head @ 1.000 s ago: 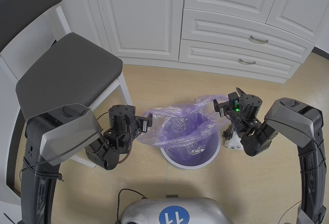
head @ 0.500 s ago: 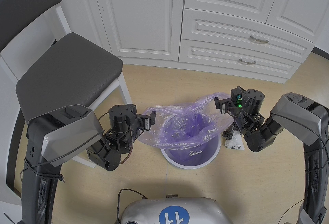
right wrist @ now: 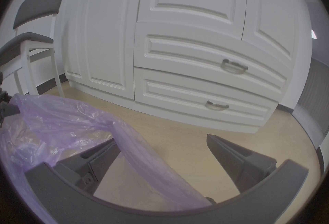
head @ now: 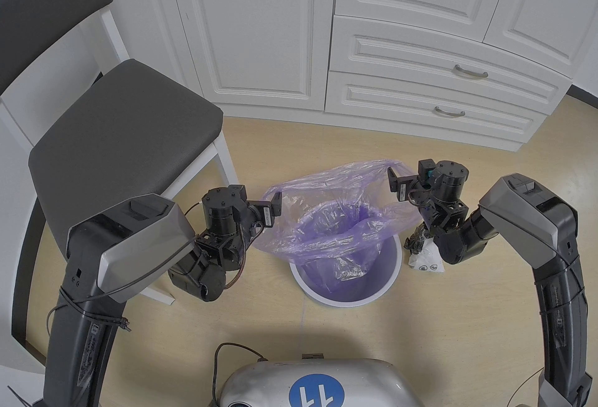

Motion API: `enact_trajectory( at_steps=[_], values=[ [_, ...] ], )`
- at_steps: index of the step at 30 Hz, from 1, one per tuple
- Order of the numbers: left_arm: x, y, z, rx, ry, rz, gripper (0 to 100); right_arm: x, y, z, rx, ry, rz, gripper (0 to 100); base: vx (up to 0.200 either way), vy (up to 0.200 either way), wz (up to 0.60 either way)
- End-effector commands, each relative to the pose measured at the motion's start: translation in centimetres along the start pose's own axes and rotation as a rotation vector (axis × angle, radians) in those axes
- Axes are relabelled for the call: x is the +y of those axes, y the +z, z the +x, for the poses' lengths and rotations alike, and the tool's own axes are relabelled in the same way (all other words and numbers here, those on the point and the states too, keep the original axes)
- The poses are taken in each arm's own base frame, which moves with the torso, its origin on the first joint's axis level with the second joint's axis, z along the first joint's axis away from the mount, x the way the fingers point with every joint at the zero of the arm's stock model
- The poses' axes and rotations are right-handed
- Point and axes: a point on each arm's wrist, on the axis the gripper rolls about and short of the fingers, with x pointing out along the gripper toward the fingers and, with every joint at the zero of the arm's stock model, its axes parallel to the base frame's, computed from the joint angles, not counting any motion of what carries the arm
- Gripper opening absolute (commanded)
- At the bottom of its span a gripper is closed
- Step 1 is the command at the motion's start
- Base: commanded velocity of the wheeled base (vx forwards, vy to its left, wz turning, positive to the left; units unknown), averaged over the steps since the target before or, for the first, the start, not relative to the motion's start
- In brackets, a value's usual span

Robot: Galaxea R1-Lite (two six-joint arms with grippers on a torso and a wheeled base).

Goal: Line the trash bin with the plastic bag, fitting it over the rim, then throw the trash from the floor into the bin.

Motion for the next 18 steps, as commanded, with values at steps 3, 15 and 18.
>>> enact_trajectory(
  at_steps=[3, 15, 18],
  values=[
    [-0.1, -3.2, 1.6, 0.011, 0.014, -0.021, 100, 0.9, -3.4, 1.7, 0.068, 0.005, 0.059, 100, 0.0, 0.0, 0.0],
    [0.1, -5.7, 2.0, 0.13, 0.034, -0.03, 100, 1.0, -5.0, 1.9, 0.169, 0.01, 0.085, 100, 0.0, 0.0, 0.0],
    [0.2, -5.9, 1.9, 0.165, 0.04, -0.026, 100, 1.1, -5.4, 1.8, 0.184, 0.01, 0.081, 100, 0.0, 0.0, 0.0]
  ],
)
